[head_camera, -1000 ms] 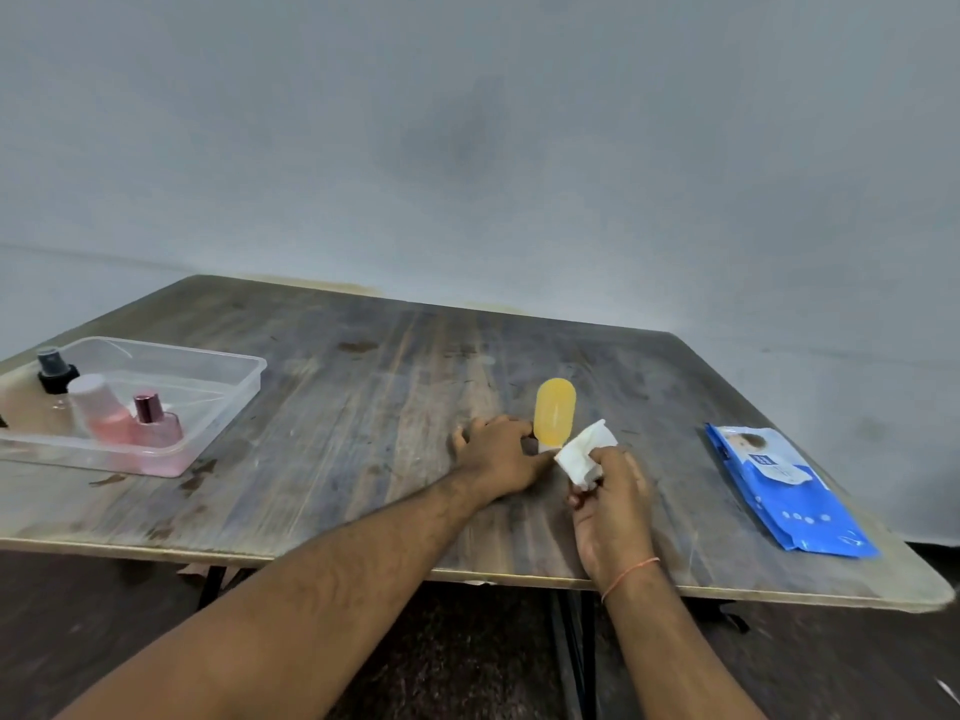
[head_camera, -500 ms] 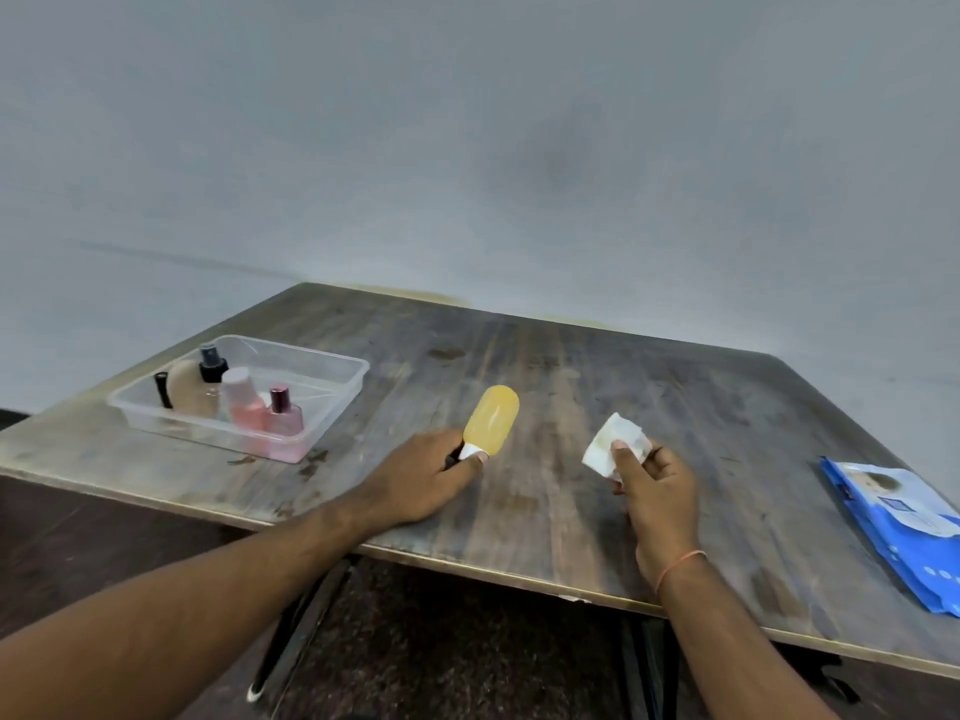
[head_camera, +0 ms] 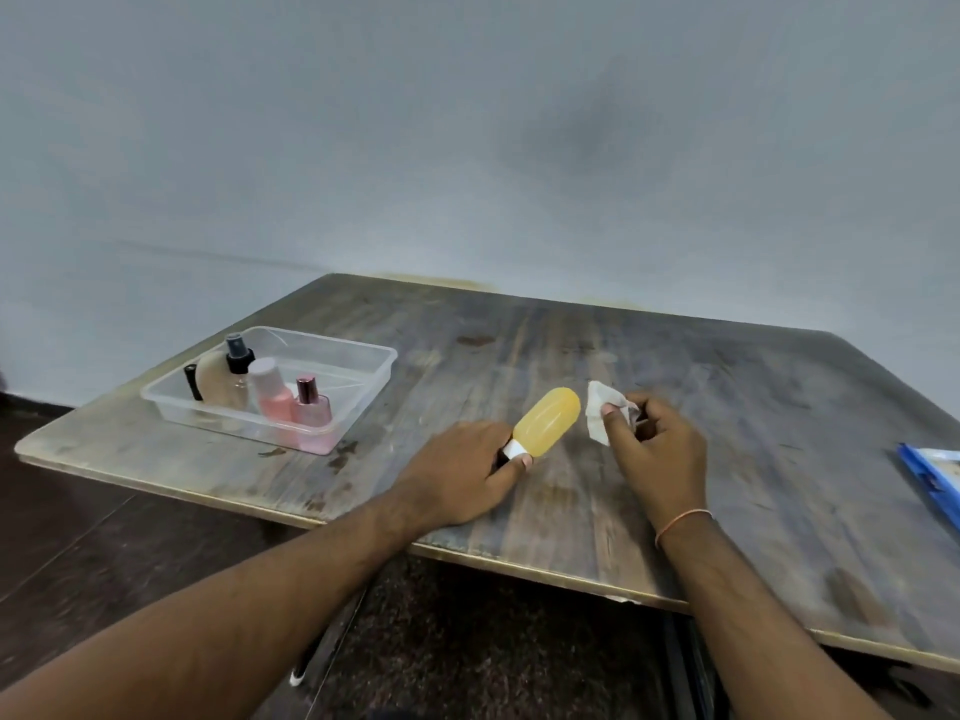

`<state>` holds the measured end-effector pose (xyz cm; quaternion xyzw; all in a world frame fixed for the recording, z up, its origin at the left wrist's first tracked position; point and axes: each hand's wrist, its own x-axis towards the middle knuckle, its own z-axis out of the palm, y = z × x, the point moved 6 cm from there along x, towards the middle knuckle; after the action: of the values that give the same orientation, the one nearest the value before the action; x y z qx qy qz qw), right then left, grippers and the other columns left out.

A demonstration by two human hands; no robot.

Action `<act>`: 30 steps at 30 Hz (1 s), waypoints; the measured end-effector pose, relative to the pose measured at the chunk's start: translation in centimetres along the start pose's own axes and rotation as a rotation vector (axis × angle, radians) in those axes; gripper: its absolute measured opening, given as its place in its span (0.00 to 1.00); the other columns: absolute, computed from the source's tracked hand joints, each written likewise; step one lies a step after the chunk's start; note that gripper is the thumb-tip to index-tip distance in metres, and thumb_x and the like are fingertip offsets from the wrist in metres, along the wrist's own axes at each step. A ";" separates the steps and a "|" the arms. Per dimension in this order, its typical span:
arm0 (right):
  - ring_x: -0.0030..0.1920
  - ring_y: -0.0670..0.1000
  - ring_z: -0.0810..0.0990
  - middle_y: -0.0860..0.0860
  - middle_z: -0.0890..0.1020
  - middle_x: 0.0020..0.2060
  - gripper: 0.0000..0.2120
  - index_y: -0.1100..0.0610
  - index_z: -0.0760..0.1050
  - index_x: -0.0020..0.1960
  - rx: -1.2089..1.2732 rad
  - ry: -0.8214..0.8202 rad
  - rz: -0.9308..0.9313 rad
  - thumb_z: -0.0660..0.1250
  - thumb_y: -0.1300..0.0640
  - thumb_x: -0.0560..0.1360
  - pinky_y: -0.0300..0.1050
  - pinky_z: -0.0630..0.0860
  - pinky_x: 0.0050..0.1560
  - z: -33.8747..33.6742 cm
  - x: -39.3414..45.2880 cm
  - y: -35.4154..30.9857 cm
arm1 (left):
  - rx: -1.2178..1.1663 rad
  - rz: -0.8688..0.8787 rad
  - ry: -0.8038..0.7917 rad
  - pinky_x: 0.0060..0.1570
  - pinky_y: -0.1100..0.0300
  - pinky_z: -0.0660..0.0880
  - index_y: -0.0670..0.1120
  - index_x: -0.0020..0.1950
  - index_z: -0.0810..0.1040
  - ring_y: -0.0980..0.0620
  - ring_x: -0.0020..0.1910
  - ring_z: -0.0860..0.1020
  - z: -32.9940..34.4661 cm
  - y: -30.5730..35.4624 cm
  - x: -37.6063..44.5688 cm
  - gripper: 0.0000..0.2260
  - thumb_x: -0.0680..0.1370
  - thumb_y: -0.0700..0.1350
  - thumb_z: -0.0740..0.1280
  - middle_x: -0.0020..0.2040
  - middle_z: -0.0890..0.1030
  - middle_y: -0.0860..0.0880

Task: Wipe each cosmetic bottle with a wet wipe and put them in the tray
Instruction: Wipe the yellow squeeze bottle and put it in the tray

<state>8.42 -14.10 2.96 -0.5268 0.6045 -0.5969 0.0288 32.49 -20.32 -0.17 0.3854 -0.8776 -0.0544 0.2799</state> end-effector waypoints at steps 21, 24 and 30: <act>0.44 0.58 0.83 0.49 0.84 0.45 0.10 0.51 0.85 0.54 -0.441 -0.292 -0.614 0.69 0.54 0.75 0.49 0.79 0.39 4.7 -3.2 -3.9 | -0.030 0.007 -0.060 0.38 0.50 0.73 0.50 0.42 0.74 0.53 0.37 0.75 0.2 -0.3 0.8 0.17 0.84 0.60 0.63 0.37 0.76 0.52; 0.44 0.58 0.82 0.49 0.84 0.45 0.13 0.50 0.84 0.55 -0.477 -0.289 -0.653 0.64 0.51 0.76 0.53 0.80 0.36 5.1 -3.6 -4.1 | -0.034 0.000 -0.058 0.37 0.52 0.72 0.50 0.41 0.73 0.53 0.36 0.75 0.3 -0.3 0.8 0.18 0.84 0.61 0.64 0.36 0.76 0.52; 0.45 0.58 0.82 0.50 0.85 0.46 0.09 0.53 0.85 0.55 -0.495 -0.060 -0.447 0.74 0.60 0.76 0.49 0.78 0.40 3.1 -2.2 -3.4 | -0.038 0.035 -0.095 0.37 0.53 0.71 0.50 0.46 0.78 0.54 0.37 0.76 0.3 0.0 0.8 0.17 0.83 0.63 0.62 0.38 0.78 0.52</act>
<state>13.54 -13.84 3.36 -0.6548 0.5994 -0.4076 -0.2141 31.92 -20.89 -0.06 0.3616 -0.8953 -0.0845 0.2462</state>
